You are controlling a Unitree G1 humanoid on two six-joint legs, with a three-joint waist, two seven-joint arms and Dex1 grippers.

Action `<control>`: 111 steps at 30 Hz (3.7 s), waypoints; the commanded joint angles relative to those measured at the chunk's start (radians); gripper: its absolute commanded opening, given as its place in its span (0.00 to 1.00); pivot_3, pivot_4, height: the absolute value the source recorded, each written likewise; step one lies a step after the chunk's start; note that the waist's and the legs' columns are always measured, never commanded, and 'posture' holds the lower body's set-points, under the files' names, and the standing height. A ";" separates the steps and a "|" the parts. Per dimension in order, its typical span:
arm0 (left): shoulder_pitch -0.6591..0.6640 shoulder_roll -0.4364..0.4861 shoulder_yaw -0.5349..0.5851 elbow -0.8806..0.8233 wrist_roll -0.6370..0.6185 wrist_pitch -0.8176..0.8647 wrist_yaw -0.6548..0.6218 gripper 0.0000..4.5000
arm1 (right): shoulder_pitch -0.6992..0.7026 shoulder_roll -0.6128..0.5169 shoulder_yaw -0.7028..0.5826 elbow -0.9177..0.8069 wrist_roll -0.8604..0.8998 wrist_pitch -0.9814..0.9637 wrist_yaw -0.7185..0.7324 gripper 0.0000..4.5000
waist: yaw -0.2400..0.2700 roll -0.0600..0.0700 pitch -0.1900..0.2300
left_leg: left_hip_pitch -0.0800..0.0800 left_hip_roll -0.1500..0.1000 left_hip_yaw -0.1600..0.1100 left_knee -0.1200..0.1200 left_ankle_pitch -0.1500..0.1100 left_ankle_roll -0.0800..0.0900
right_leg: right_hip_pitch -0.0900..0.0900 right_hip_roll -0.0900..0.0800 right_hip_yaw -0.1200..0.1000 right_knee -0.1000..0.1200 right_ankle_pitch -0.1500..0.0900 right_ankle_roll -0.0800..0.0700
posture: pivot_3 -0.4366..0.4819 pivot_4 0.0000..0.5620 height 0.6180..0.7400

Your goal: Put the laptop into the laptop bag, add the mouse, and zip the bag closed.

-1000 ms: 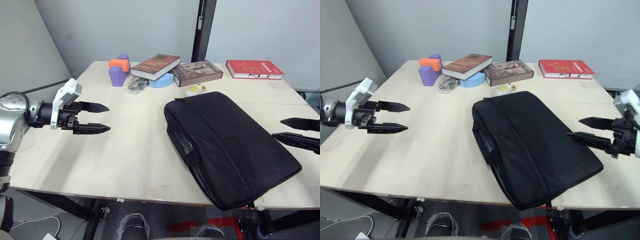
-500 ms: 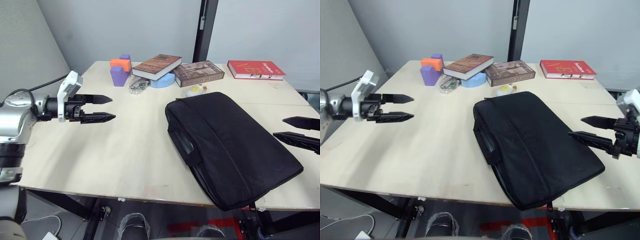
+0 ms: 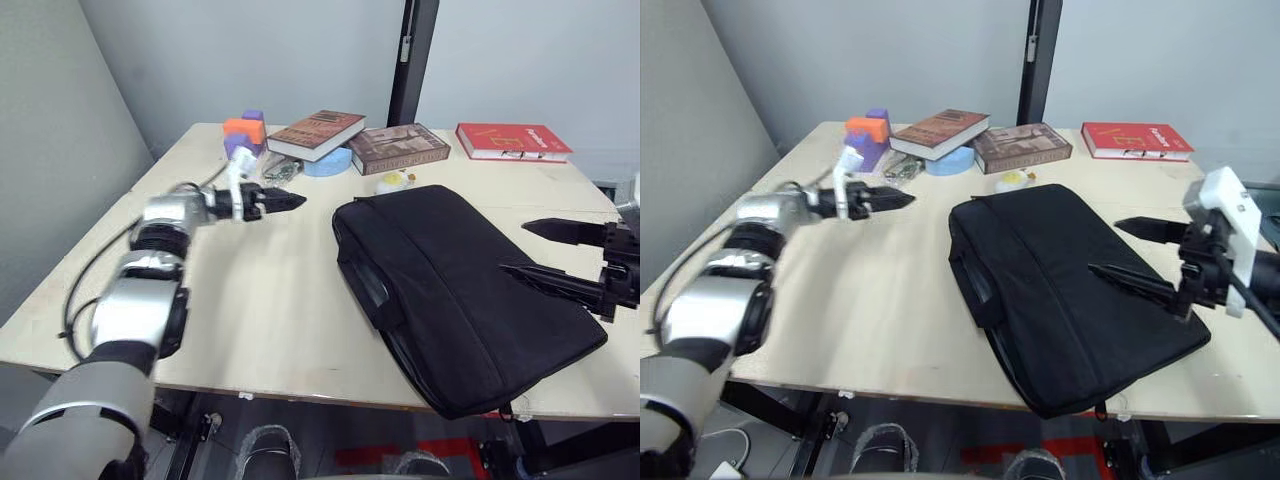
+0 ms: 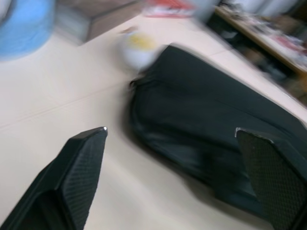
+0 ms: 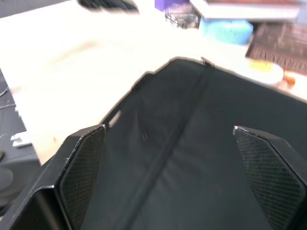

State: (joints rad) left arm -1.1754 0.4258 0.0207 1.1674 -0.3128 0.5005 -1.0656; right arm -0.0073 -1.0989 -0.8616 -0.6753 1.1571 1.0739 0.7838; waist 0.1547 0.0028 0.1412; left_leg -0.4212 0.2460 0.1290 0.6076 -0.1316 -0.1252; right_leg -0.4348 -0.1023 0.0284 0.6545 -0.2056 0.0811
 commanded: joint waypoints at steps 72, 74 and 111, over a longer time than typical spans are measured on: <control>-0.029 -0.206 0.312 0.122 0.019 0.154 0.198 0.20 | 0.225 -0.025 -0.172 -0.027 0.489 -0.126 -0.325 1.00 | 0.001 -0.001 0.002 | -0.014 -0.006 -0.006 -0.010 -0.003 0.005 | 0.000 -0.006 -0.010 -0.024 0.002 0.004 | 0.48 0.27 0.87; -0.031 -0.208 0.314 0.120 0.013 0.161 0.183 0.36 | 0.205 -0.046 -0.159 -0.028 0.486 -0.126 -0.343 1.00 | 0.003 -0.001 0.002 | -0.014 -0.006 -0.006 -0.010 -0.003 0.005 | 0.001 -0.007 -0.010 -0.024 0.002 0.004 | 0.48 0.27 0.87; -0.047 -0.263 0.369 0.140 0.000 0.133 0.297 0.01 | 0.242 -0.058 -0.212 -0.057 0.561 -0.093 -0.406 1.00 | 0.019 -0.001 0.002 | -0.016 -0.008 -0.007 -0.009 -0.003 0.007 | 0.000 -0.009 -0.011 -0.025 0.002 0.005 | 0.48 0.27 0.87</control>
State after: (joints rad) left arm -1.2014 0.1393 0.3892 1.3244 -0.3071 0.6265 -0.7388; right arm 0.2295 -1.1633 -1.0222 -0.7353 1.6849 0.9794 0.3807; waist 0.1736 0.0019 0.1436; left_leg -0.4369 0.2378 0.1222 0.5986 -0.1347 -0.1177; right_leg -0.4346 -0.1112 0.0176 0.6296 -0.2033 0.0859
